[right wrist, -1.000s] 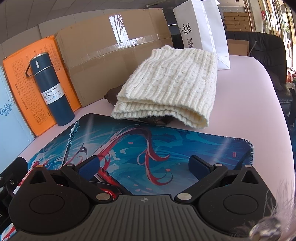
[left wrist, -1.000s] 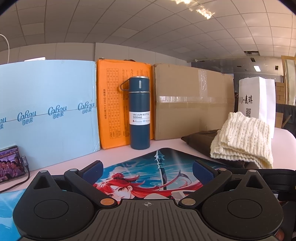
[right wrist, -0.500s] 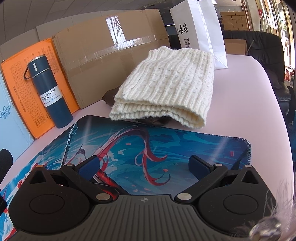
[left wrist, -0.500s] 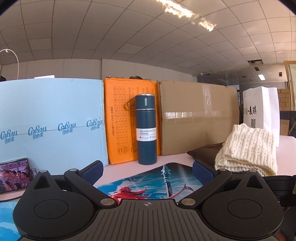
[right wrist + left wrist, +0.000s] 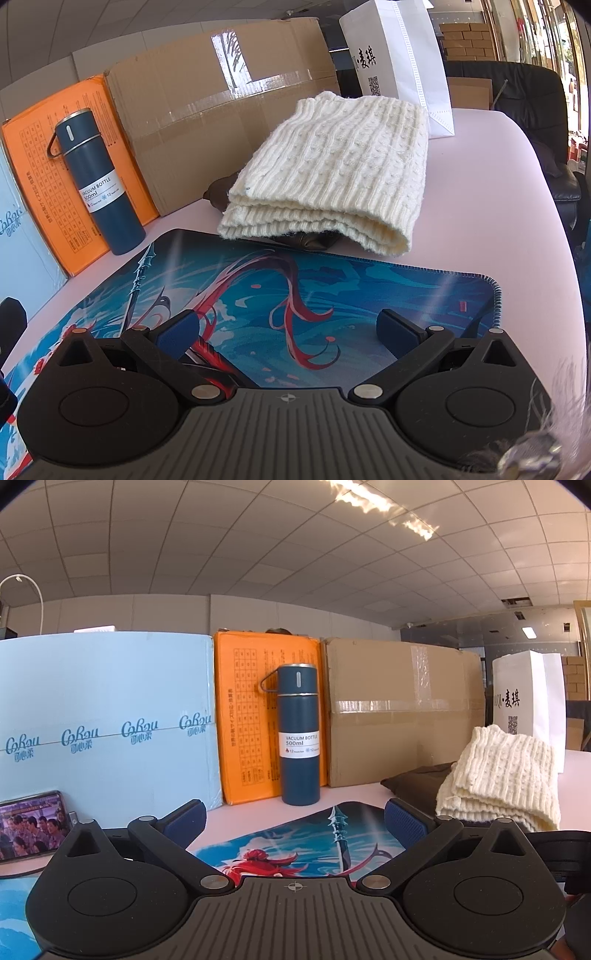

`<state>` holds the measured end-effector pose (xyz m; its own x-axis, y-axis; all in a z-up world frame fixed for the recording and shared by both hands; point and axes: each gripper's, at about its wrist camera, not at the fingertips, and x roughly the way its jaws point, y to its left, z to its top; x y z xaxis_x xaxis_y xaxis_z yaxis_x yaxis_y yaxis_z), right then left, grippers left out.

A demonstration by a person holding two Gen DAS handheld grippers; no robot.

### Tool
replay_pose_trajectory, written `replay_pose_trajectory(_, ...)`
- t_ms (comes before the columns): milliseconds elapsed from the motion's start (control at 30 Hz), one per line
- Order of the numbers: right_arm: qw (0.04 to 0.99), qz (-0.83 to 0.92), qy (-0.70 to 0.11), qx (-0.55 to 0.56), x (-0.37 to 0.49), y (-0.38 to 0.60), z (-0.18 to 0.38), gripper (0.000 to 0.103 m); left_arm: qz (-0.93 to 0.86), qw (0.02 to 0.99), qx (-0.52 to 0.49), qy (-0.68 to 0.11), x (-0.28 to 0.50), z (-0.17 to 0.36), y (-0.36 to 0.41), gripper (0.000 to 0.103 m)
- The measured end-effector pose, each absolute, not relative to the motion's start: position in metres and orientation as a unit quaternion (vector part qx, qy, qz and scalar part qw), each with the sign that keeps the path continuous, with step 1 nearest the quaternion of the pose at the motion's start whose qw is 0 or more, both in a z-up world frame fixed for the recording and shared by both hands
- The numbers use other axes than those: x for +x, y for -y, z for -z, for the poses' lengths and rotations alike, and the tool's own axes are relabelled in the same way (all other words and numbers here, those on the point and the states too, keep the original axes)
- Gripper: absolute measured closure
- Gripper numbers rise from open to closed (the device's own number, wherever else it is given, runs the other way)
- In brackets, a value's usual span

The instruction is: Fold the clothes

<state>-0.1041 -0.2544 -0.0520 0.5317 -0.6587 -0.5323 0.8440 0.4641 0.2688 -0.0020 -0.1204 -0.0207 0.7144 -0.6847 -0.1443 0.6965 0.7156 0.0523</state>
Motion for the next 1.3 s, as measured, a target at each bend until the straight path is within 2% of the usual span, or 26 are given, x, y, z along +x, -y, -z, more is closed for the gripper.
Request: replay_pose_trajectory(1300,0.835,0.452,-0.181,0.256,-0.1041,0.2538,0.0513,0.000,0.384,0.920,0.069,-0.038,-0.0113,0.0206,0.1226,0.000)
